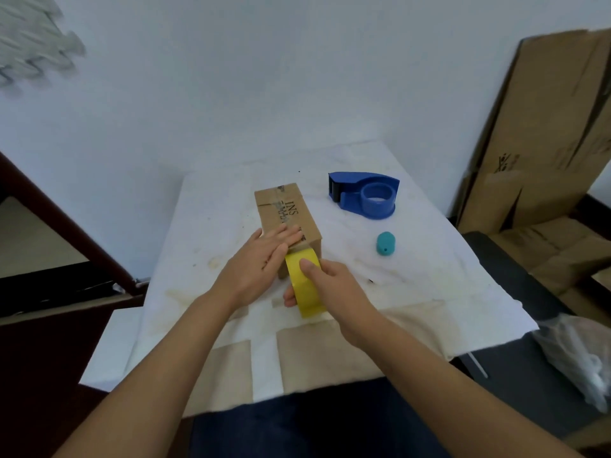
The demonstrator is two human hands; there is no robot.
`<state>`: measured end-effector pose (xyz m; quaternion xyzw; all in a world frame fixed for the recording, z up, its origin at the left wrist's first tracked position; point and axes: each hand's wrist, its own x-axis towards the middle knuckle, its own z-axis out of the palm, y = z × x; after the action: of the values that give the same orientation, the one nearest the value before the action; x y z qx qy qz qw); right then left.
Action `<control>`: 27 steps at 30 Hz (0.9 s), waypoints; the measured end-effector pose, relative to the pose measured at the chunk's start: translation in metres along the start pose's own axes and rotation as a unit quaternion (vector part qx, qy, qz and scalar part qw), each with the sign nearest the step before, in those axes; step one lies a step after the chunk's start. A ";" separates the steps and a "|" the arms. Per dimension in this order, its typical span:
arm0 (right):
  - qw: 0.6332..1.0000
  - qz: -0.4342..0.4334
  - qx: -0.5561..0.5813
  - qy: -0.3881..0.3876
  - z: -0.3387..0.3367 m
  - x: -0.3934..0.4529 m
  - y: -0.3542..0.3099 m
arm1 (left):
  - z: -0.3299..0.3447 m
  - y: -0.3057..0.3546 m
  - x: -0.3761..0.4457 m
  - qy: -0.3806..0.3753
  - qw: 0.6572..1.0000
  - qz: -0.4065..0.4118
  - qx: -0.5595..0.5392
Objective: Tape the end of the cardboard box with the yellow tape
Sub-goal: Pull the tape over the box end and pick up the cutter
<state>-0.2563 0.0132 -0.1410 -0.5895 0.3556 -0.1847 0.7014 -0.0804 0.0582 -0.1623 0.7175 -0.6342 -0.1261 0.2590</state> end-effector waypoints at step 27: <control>0.991 0.124 0.041 -0.023 0.003 -0.025 -0.009 | 0.015 0.014 0.009 0.206 0.969 -0.066 -0.117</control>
<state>-0.2694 0.0304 -0.1251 -0.5157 0.4022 -0.0972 0.7502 -0.0978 0.0454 -0.1658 0.7326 -0.4996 -0.0659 0.4575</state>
